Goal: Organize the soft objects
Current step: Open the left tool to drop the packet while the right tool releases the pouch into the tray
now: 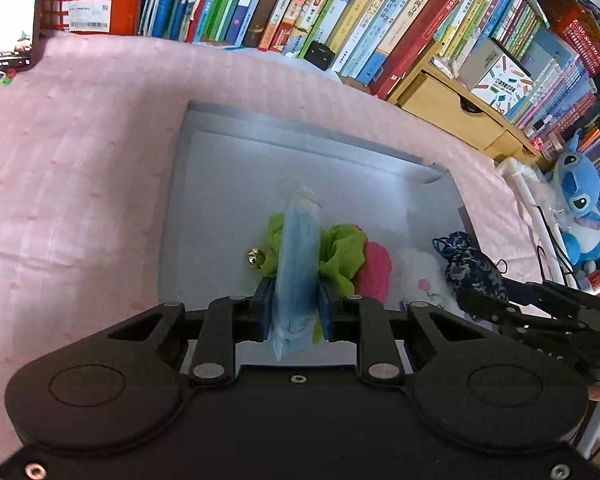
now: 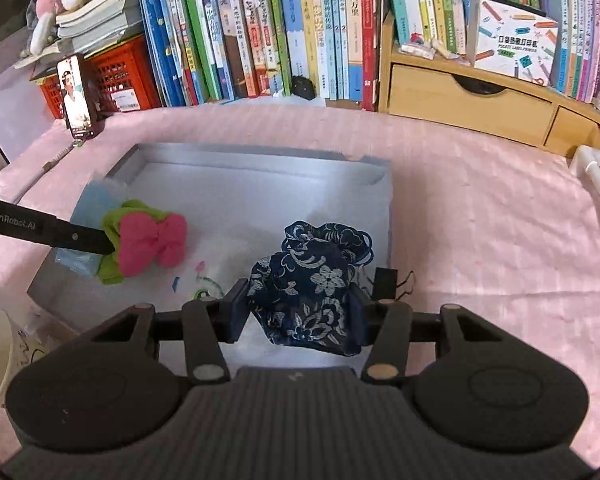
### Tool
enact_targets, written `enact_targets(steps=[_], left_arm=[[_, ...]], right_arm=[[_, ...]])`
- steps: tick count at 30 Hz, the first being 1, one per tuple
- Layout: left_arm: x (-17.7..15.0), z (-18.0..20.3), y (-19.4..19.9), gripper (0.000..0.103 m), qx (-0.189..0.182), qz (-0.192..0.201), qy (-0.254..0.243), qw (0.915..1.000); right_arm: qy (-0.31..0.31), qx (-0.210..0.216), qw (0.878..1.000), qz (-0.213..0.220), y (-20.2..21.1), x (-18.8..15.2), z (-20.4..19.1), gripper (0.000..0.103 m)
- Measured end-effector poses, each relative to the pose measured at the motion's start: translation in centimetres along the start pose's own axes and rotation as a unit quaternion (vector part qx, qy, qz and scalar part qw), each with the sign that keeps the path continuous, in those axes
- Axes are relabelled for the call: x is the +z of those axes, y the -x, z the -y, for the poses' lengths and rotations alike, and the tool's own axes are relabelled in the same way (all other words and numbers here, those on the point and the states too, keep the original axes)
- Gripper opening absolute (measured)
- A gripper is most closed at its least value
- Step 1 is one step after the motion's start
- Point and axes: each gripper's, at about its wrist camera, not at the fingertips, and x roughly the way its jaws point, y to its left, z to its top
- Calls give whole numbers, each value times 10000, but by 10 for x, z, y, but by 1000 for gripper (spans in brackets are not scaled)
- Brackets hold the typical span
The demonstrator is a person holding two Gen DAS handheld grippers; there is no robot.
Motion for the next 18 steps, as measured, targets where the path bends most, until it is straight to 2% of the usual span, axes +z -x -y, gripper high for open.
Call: enact_targets(steps=[5, 11, 18], left_arm=[[1, 1, -6, 21, -83, -99, 11, 9999], [2, 7, -14, 21, -191, -204, -23, 9996], [2, 13, -17, 25, -269, -308, -91, 9991]], right_arm=[[-26, 62, 10000, -22, -4, 0, 1, 55], [-199, 336, 9992, -113, -6, -4, 4, 56], [-218, 388, 9988, -186, -8, -6, 2, 61]])
